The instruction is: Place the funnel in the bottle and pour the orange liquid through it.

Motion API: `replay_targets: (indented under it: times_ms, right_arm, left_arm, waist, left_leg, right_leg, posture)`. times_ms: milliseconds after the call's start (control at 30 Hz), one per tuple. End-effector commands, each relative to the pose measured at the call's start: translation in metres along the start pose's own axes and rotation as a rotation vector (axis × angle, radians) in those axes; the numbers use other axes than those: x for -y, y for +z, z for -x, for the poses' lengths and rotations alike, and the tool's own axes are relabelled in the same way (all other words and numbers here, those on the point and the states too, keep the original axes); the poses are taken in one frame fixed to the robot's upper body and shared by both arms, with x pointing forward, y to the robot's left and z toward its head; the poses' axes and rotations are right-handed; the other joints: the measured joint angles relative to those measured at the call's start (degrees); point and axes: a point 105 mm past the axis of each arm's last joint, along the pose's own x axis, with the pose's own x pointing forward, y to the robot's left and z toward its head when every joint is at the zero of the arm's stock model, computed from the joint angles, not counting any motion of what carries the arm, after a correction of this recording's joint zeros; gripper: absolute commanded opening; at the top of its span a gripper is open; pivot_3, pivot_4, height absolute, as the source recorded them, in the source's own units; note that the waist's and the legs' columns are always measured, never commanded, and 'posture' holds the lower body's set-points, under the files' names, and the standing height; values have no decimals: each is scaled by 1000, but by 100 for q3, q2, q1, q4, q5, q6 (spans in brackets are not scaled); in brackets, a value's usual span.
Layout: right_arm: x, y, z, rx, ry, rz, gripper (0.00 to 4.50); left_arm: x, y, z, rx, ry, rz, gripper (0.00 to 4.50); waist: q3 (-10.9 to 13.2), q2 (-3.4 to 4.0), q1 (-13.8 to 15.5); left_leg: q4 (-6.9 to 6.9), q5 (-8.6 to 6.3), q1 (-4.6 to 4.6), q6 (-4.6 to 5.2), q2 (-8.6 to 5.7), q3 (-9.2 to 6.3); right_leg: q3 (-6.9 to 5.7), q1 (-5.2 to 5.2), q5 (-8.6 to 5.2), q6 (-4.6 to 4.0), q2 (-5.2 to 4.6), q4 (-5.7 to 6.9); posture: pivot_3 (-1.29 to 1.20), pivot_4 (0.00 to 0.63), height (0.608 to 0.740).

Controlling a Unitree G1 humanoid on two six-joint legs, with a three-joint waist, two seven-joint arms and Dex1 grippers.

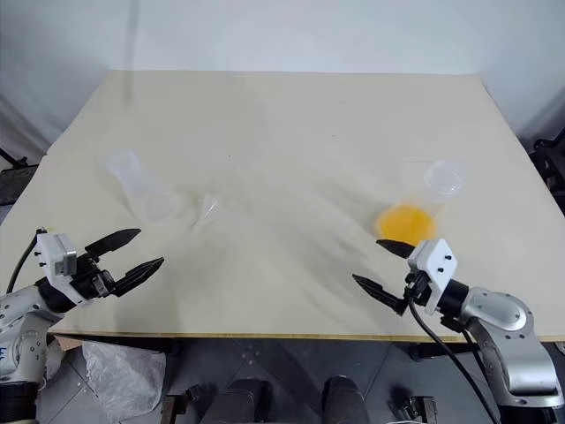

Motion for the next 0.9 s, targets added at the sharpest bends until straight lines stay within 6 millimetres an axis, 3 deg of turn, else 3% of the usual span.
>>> replay_targets:
  times_ms: [33,200,567,667,900]
  right_arm:
    - [6,8,3,24,-11,34,4487]
    - [7,8,2,23,-10,36,4487]
    - [6,10,-3,30,11,36,4487]
    - [4,11,-7,36,33,32,4487]
    - [7,14,-18,50,70,33,4487]
  left_arm:
    - [-3,13,4,27,3,-42,4500]
    - [-2,9,3,15,30,27,4500]
    - [-4,9,4,-19,59,4,4500]
    - [-5,18,5,22,64,16,4500]
    - [-10,20,32,-31,178,38,4500]
  waist:
    - [0,0,0]
    - [0,0,1]
    - [0,0,0]
    - [0,0,-2]
    - [0,0,-18]
  left_leg:
    - [0,0,0,0,0,0]
    - [0,0,0,0,0,0]
    - [2,0,0,0,0,-1]
    - [2,0,0,0,0,0]
    - [2,0,0,0,3,1]
  right_leg:
    - [0,0,0,0,0,0]
    - [0,0,0,0,-1,1]
    - [0,-1,0,0,-1,7]
    - [1,-1,0,0,-1,6]
    - [4,-2,0,0,-3,3]
  posture:
    - [0,150,740]
    - [0,150,740]
    - [0,150,740]
    - [0,150,740]
    - [0,150,740]
